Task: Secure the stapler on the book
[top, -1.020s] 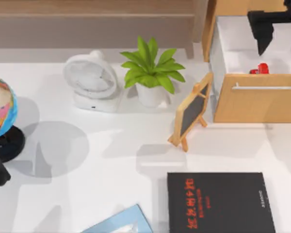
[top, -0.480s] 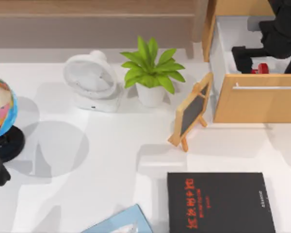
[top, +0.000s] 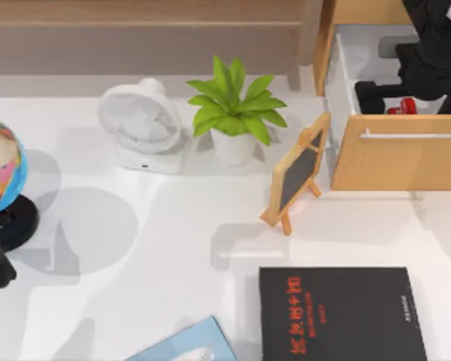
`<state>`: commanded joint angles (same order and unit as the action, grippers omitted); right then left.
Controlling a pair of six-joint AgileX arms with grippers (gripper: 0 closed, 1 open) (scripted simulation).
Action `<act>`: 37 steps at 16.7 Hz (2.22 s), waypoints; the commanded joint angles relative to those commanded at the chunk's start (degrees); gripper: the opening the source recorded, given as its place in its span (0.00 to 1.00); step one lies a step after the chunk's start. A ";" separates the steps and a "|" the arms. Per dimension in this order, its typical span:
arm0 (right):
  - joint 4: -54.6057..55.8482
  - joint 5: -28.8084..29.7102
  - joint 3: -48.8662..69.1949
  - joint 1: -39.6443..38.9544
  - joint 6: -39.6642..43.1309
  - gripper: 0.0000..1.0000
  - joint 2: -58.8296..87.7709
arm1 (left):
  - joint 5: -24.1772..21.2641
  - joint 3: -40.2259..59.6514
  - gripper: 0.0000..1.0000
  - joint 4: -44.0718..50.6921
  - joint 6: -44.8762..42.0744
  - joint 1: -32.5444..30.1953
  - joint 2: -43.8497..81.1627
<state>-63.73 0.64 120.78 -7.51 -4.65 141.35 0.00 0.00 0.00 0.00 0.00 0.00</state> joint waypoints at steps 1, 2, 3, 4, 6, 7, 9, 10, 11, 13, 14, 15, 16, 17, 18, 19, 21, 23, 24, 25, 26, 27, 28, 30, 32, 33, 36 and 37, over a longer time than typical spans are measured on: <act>0.00 0.00 0.00 0.00 0.00 0.92 0.00 | 0.00 0.00 1.00 0.00 0.00 0.00 0.00; 0.00 0.00 0.00 0.00 0.00 0.85 0.00 | 0.00 0.00 1.00 0.00 0.00 0.00 0.00; 0.00 0.00 0.00 0.00 0.00 0.77 0.00 | 0.00 0.00 1.00 0.00 0.00 0.00 0.00; 0.00 0.00 0.00 0.00 0.00 0.70 0.00 | 0.00 0.00 1.00 0.00 0.00 0.00 0.00; 0.00 0.00 0.00 0.00 0.00 0.55 0.00 | 0.00 0.00 1.00 0.00 0.00 0.00 0.00; 0.00 0.00 0.00 0.00 0.00 0.47 0.00 | 0.00 0.00 1.00 0.00 0.00 0.00 0.00; 0.00 0.00 0.00 0.00 0.00 0.32 0.00 | 0.00 0.00 1.00 0.00 0.00 0.00 0.00; 0.00 0.00 0.00 0.00 0.00 0.25 0.00 | 0.00 0.00 1.00 0.00 0.00 0.00 0.00; 0.00 0.00 0.00 0.00 0.00 0.17 0.00 | 0.00 0.00 1.00 0.00 0.00 0.00 0.00; 0.00 0.00 0.00 0.00 0.00 0.02 0.00 | 0.00 0.00 1.00 0.00 0.00 0.00 0.00; 0.00 0.00 0.00 0.00 0.00 0.00 0.00 | 0.00 0.00 1.00 0.00 0.00 0.00 0.00; 0.00 0.00 0.00 0.00 0.00 0.00 0.00 | 0.00 0.00 1.00 0.00 0.00 0.00 0.00; 0.00 0.00 0.00 0.00 0.00 0.00 0.00 | 0.00 0.00 1.00 0.00 0.00 0.00 0.00; 0.00 0.00 0.00 0.00 0.00 0.00 0.00 | 0.00 0.00 1.00 0.00 0.00 0.00 0.00; 0.00 0.00 0.00 0.00 0.00 0.00 0.00 | 0.00 0.00 1.00 0.00 0.00 0.00 0.00; 0.00 0.00 0.00 0.00 0.00 0.00 0.00 | 0.00 0.00 1.00 0.00 0.00 0.00 0.00; 0.00 0.00 0.00 0.00 0.00 0.00 0.00 | 0.00 0.00 1.00 0.00 0.00 0.00 0.00; -0.01 -0.04 0.00 -0.16 -0.09 0.00 -0.27 | 0.00 0.00 1.00 0.00 0.00 0.00 0.00; -0.20 0.07 0.03 -0.19 -0.11 0.00 -0.81 | 0.00 0.00 1.00 0.00 0.00 0.00 0.00; -0.50 0.28 -0.24 -0.26 -0.20 0.00 -1.75 | 0.00 0.00 1.00 0.00 0.00 0.00 0.00; -0.81 0.56 -0.84 -0.38 -0.38 0.00 -3.03 | 0.00 0.00 1.00 0.00 0.00 0.00 0.00; -1.04 0.90 -1.64 -0.54 -0.68 0.00 -4.63 | 0.00 0.00 1.00 0.00 0.00 0.00 0.00; -1.12 1.29 -2.52 -0.74 -1.12 0.00 -6.54 | 0.00 0.00 1.00 0.00 0.00 0.00 0.00; -0.61 2.12 -4.28 -1.34 -2.53 0.00 -11.26 | 0.00 0.00 1.00 0.00 0.00 0.00 0.00; 0.54 2.94 -6.19 -2.31 -4.59 0.00 -16.70 | 0.00 0.00 1.00 0.00 0.00 0.00 0.00; 1.23 3.32 -7.33 -2.98 -5.83 0.00 -19.53 | 0.00 0.00 1.00 0.00 0.00 0.00 0.00; 3.16 4.23 -12.12 -5.93 -10.30 0.00 -27.71 | 0.00 0.00 1.00 0.00 0.00 0.00 0.00; 3.64 4.44 -14.31 -7.24 -12.01 0.00 -30.16 | 0.00 0.00 1.00 0.00 0.00 0.00 0.00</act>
<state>-60.09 5.07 106.47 -14.75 -16.66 111.19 0.00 0.00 0.00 0.00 0.00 0.00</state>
